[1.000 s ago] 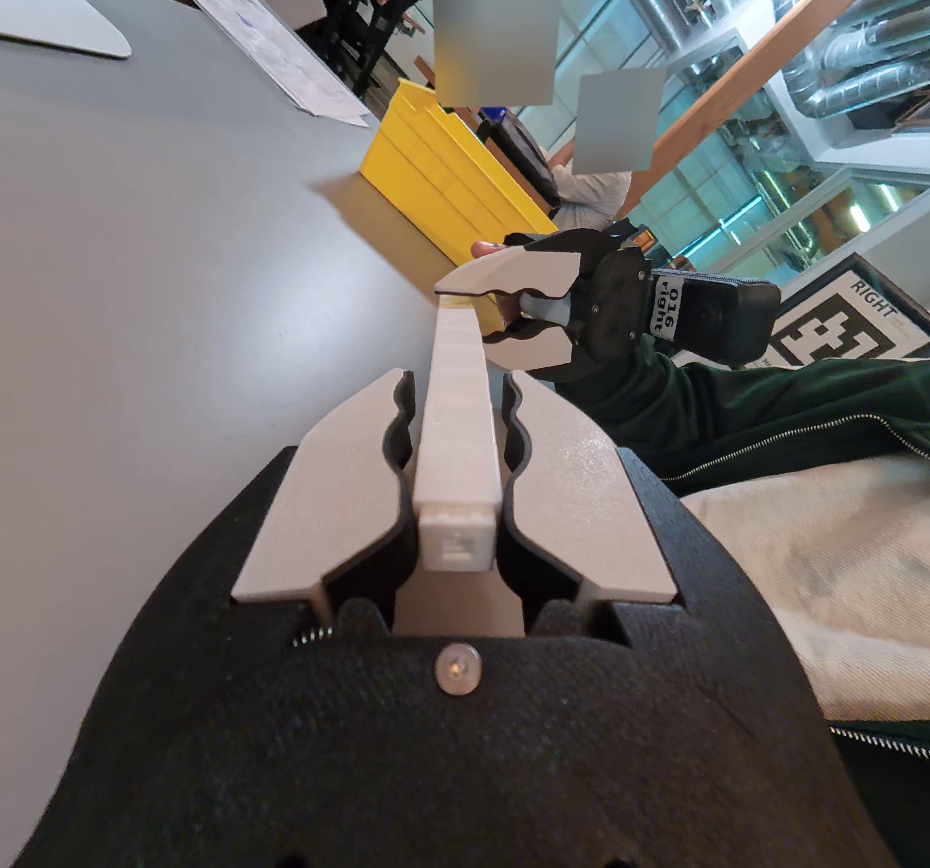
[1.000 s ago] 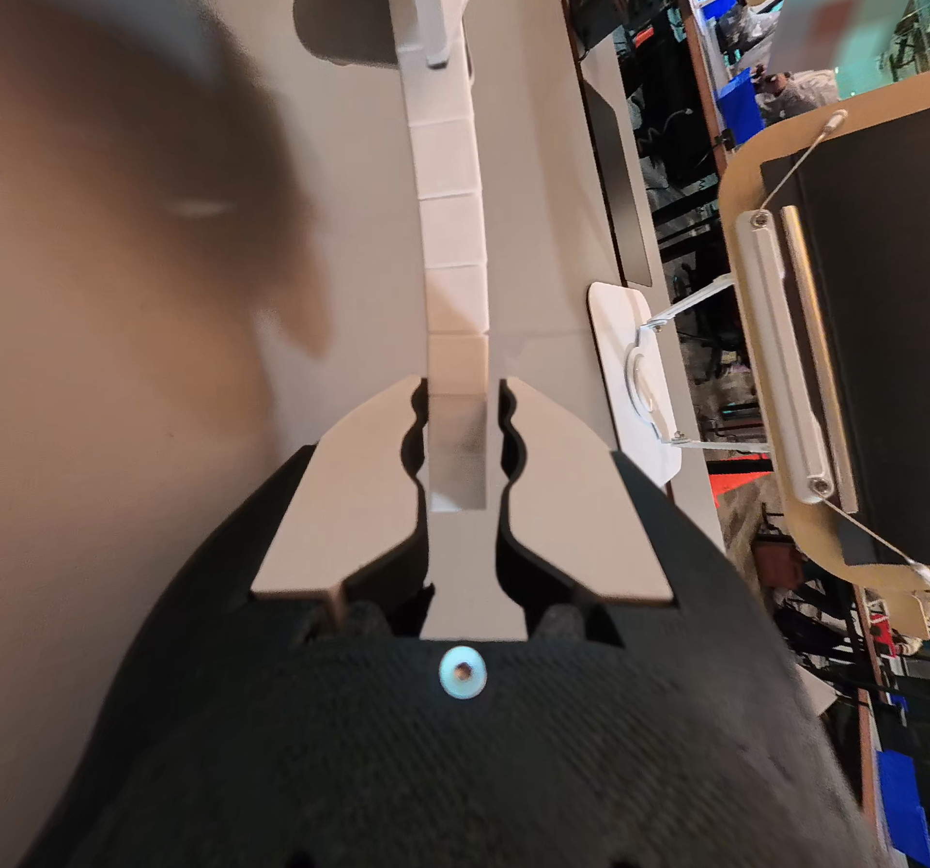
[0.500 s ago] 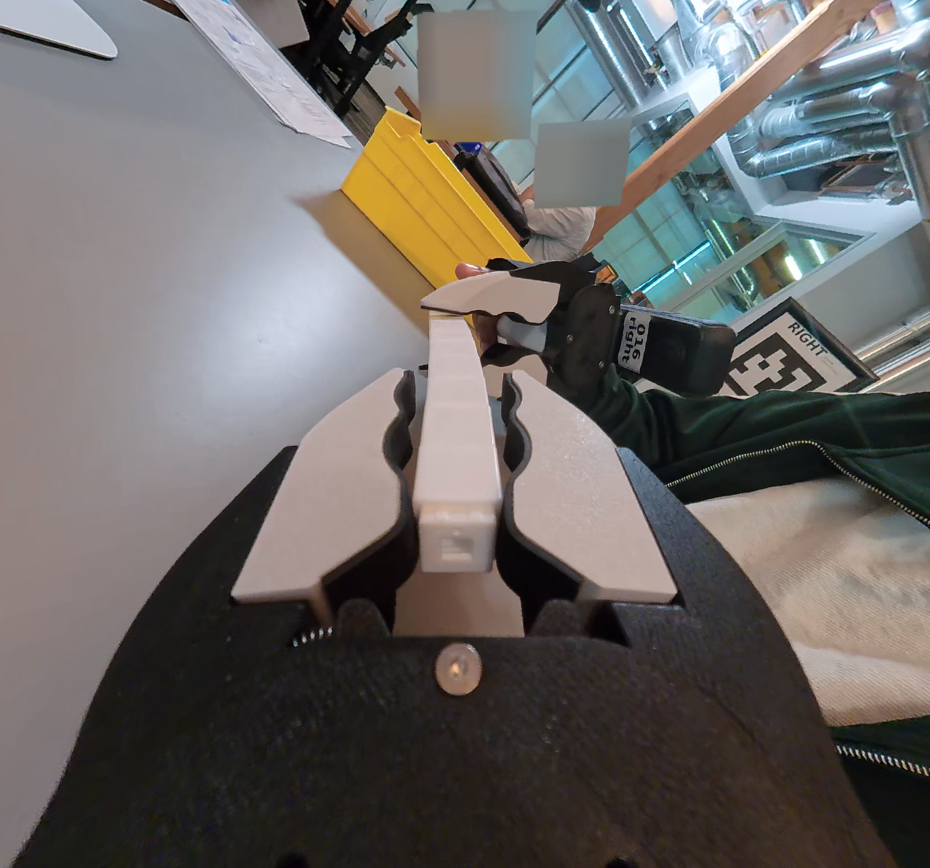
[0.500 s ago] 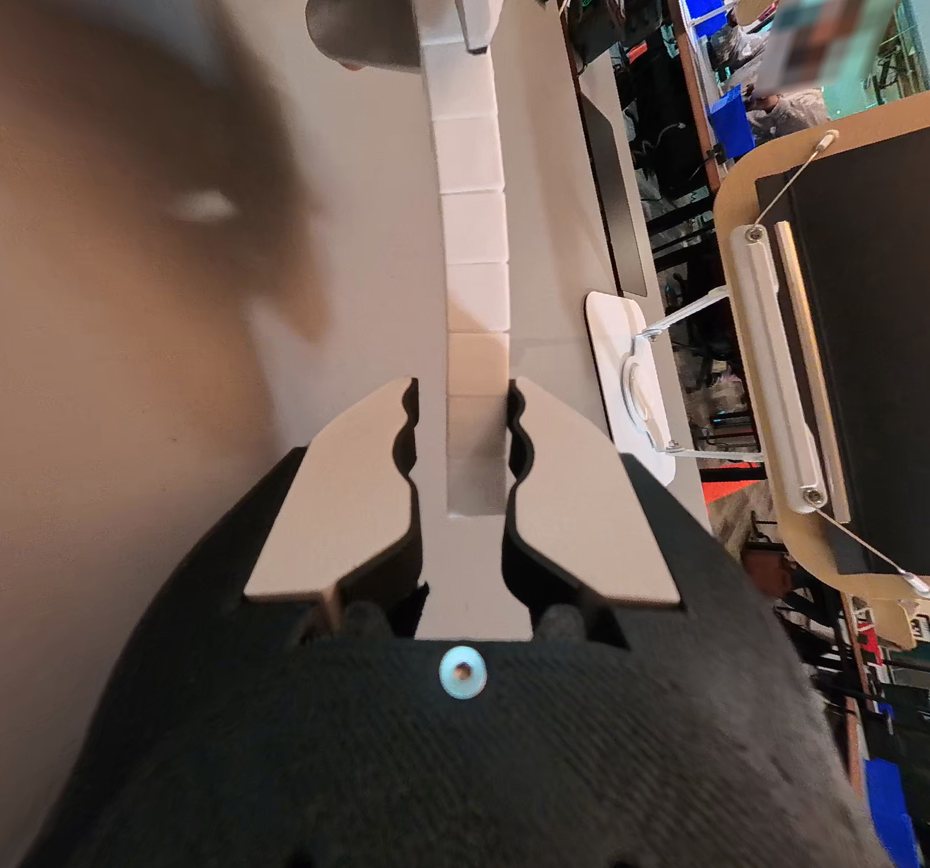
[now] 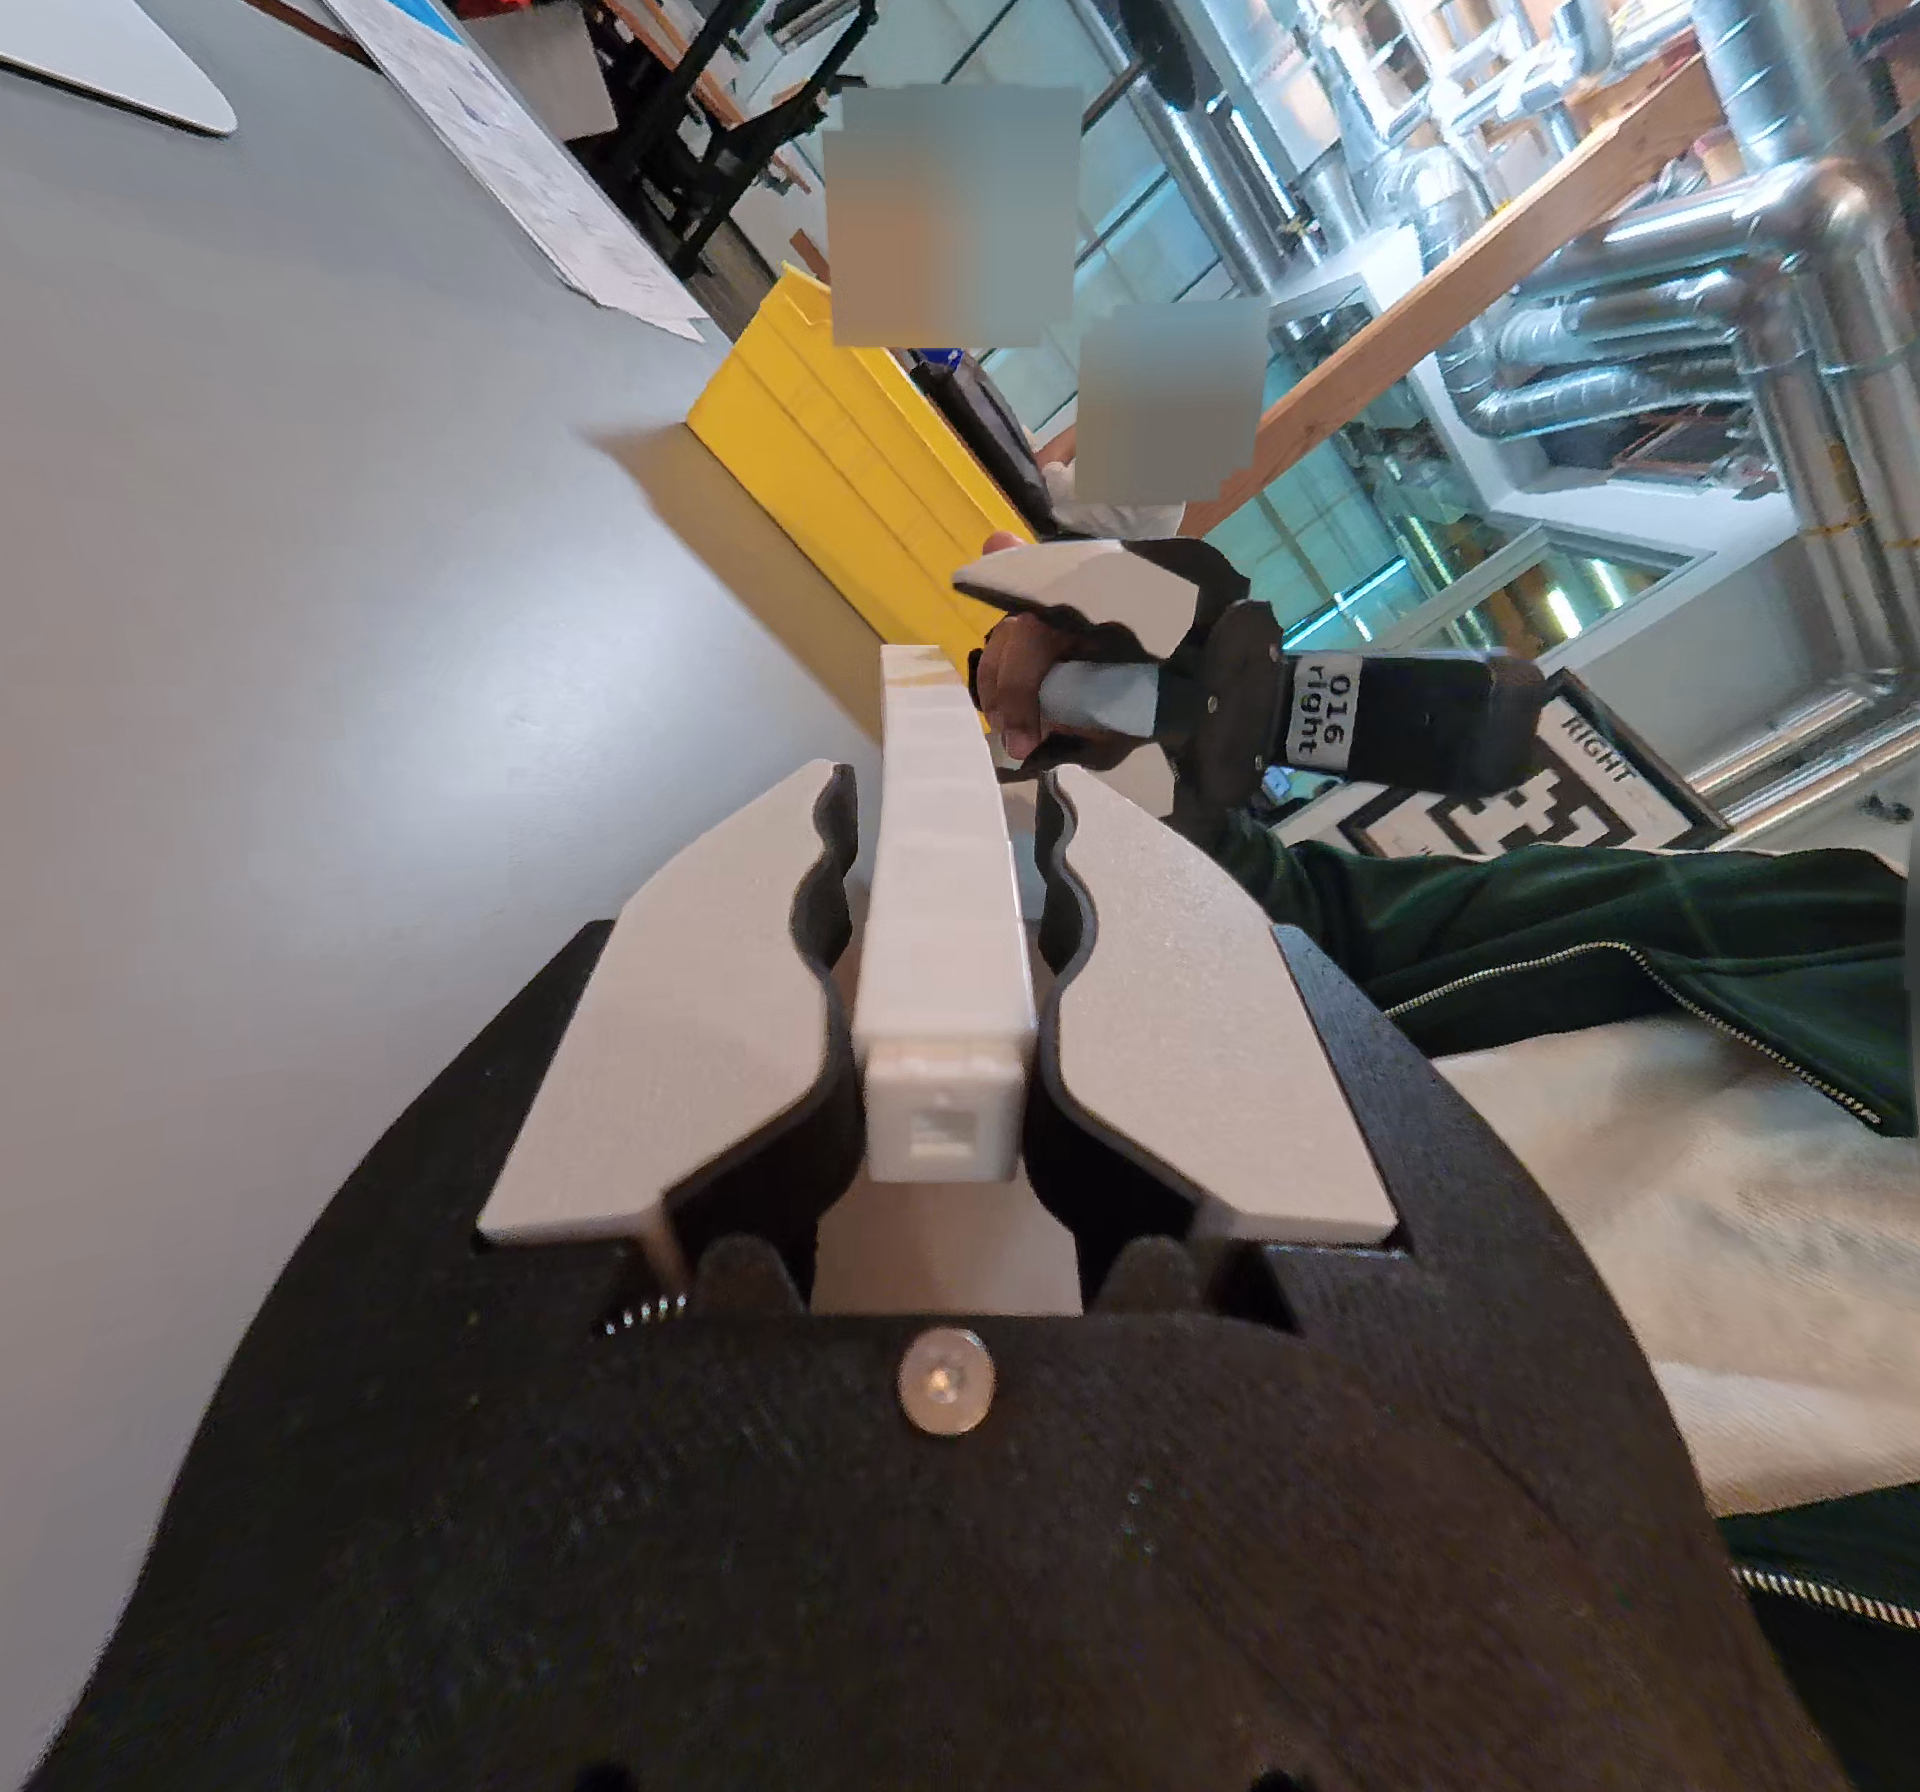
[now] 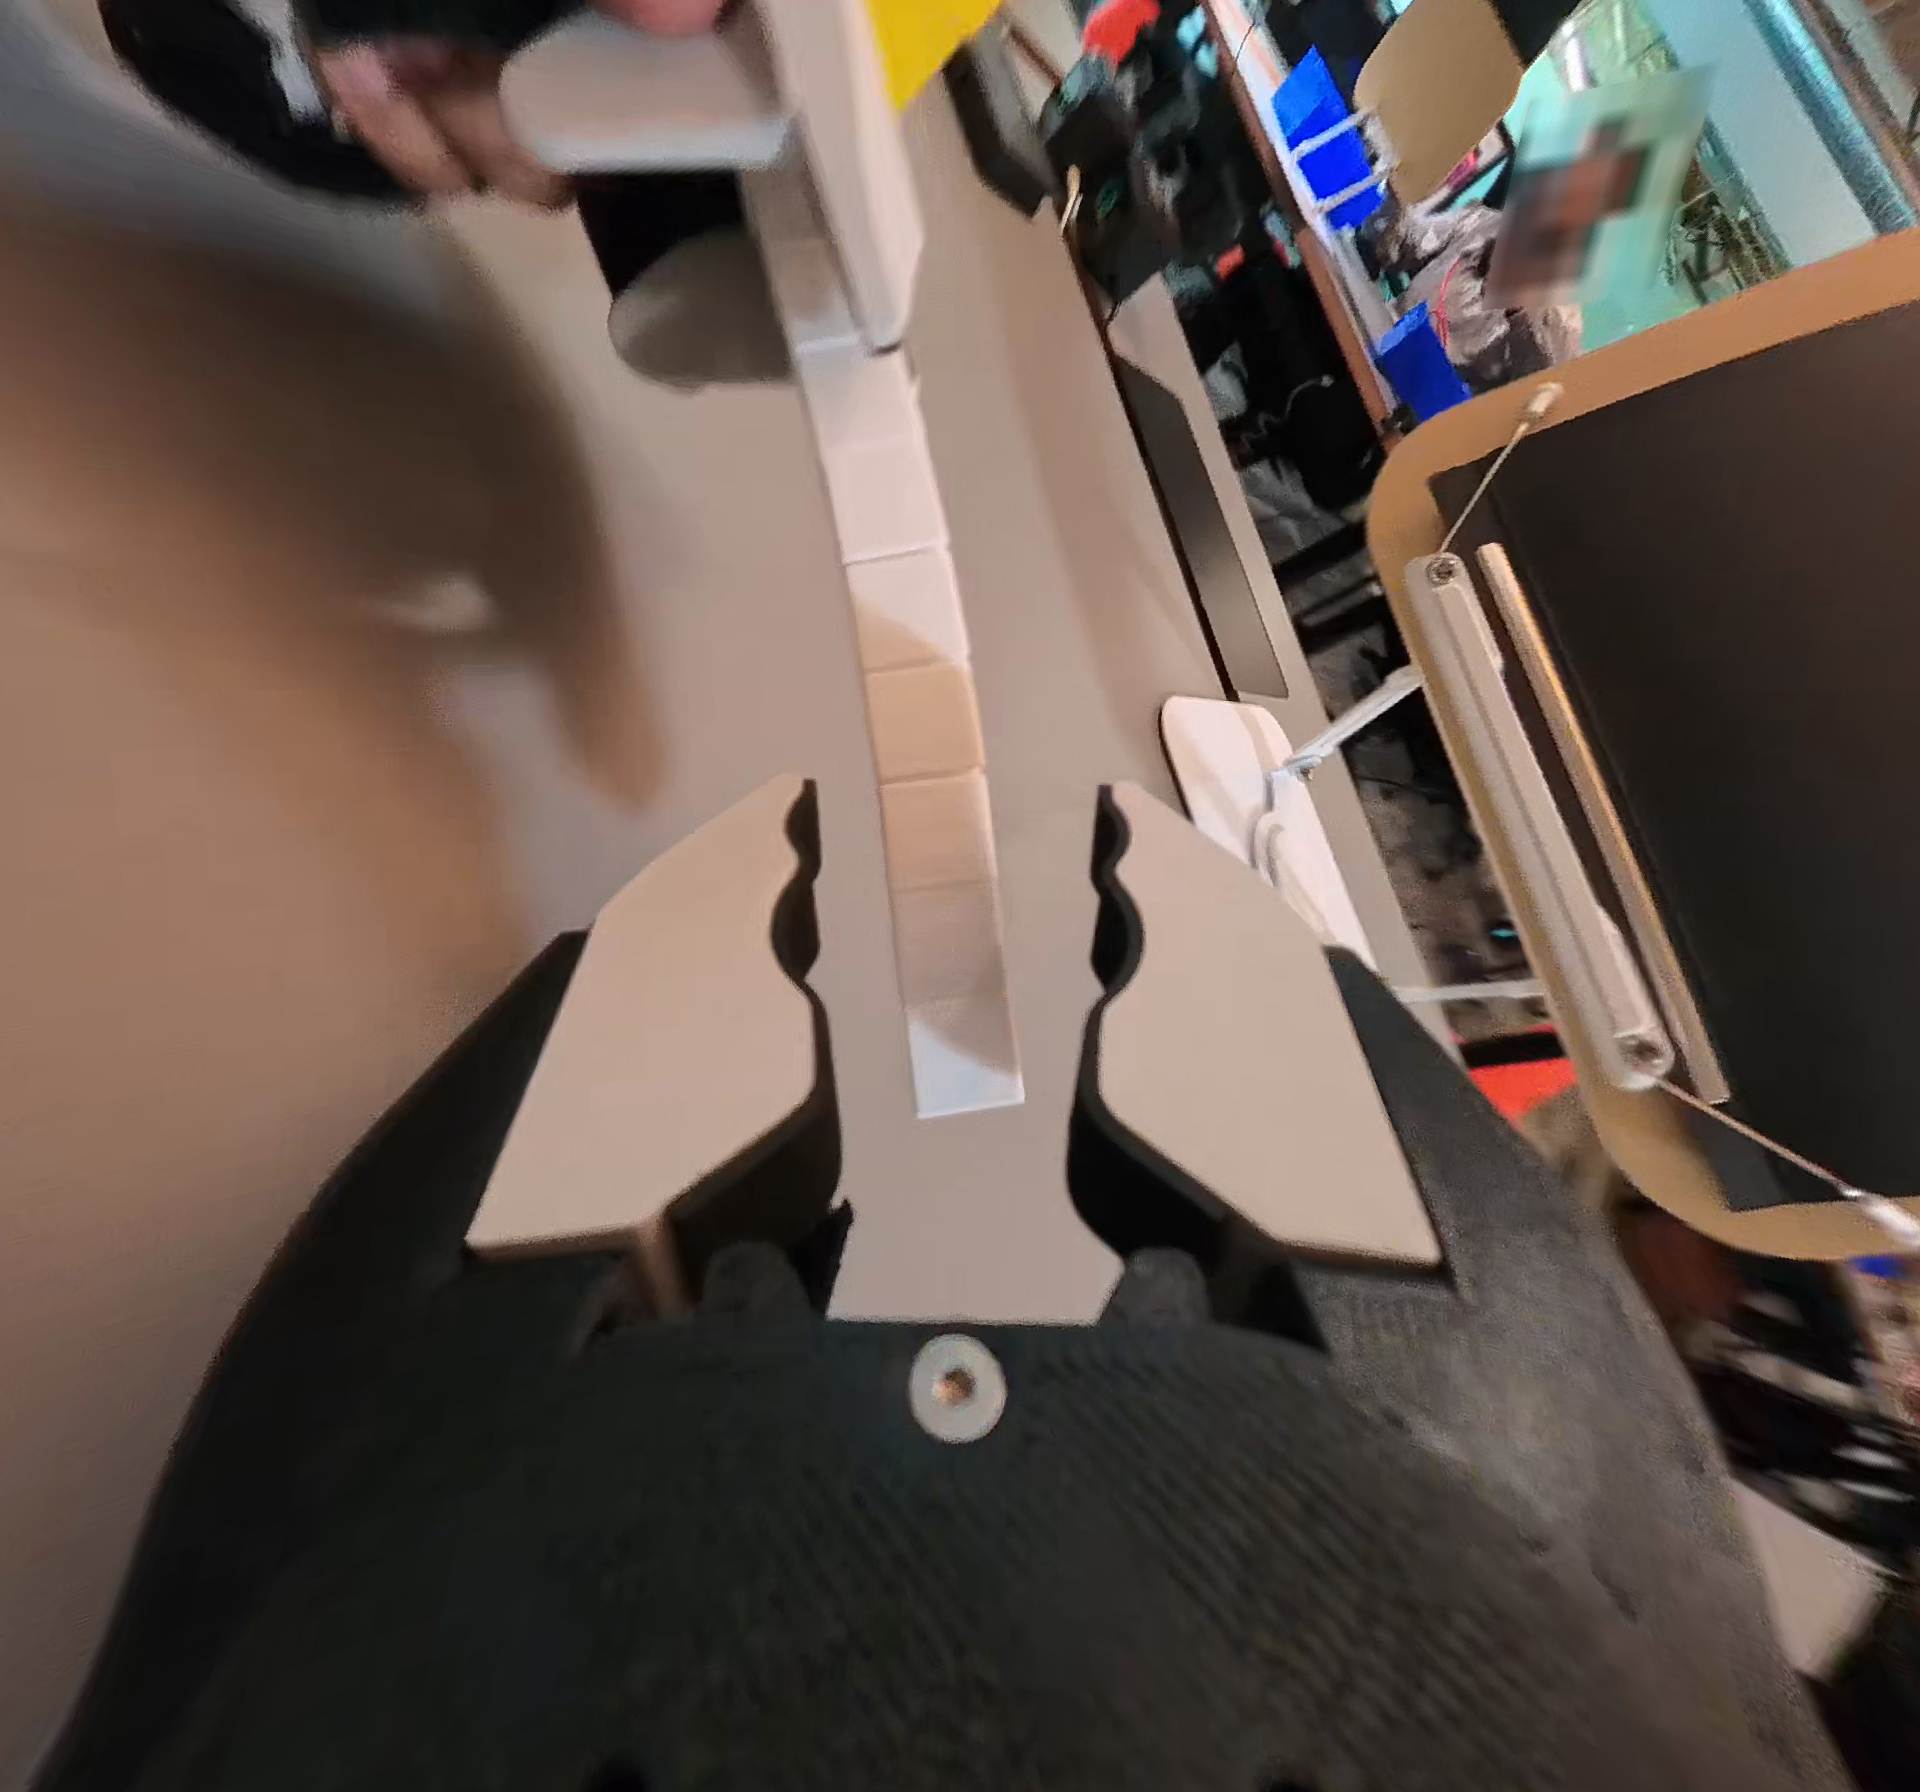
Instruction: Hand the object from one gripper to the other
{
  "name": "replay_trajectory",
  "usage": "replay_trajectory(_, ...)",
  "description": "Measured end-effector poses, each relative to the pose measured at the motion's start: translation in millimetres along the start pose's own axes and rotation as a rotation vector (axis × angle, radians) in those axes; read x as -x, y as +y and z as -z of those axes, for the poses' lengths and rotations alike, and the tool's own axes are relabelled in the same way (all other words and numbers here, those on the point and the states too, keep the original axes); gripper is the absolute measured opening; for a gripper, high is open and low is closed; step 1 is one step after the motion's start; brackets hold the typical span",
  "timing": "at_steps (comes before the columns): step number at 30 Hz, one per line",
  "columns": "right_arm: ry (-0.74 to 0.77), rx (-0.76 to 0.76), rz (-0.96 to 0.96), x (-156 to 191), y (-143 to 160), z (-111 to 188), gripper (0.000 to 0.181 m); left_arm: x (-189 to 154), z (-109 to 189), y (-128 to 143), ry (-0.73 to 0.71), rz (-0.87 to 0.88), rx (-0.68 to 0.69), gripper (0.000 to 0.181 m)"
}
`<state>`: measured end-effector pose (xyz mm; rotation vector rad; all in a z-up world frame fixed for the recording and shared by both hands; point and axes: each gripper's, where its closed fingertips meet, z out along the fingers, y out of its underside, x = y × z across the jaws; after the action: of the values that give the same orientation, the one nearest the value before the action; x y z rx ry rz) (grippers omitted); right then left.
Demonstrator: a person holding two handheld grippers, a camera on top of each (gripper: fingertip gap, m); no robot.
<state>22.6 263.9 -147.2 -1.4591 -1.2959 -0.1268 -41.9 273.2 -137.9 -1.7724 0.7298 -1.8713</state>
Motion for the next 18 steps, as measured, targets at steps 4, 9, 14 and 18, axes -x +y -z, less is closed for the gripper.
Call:
replay_trajectory(4, -0.01, -0.237, -0.337, -34.0, -16.1, 21.5, 0.061, -2.6, 7.1, -9.1, 0.038, 0.012, -0.059, 0.034)
replay_trajectory(9, -0.103, -0.508, -0.864, -70.8, -7.5, 41.6, 0.067, -11.1, 14.2, -20.8, 0.098, -0.001, -0.137, 0.033)
replay_trajectory(14, -0.328, -0.545, -1.149, -53.8, -6.2, 28.5, 0.068, -22.6, 16.2, -27.1, 0.137, -0.055, -0.176, 0.034)
replay_trajectory(18, -0.513, -0.56, -1.282, -36.9, -19.3, 25.0, 0.06, -28.8, 12.4, -24.2, 0.157, -0.087, -0.157, 0.034)
